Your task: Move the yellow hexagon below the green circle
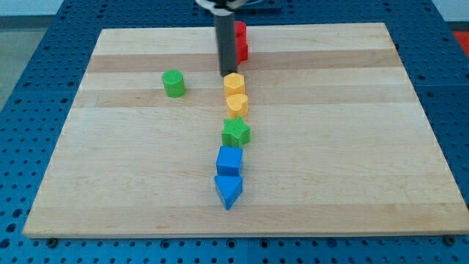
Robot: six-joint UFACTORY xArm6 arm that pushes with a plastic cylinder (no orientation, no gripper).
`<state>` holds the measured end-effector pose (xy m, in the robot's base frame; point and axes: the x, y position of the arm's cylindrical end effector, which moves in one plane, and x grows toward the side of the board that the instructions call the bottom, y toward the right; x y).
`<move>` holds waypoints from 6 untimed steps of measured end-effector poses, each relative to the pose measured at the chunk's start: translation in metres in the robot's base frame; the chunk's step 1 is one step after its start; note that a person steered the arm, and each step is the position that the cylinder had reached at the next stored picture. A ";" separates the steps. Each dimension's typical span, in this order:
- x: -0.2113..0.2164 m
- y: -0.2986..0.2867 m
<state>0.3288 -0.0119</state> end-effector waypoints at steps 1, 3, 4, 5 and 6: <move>0.014 0.044; 0.034 -0.005; 0.041 -0.046; 0.051 -0.064; 0.051 -0.022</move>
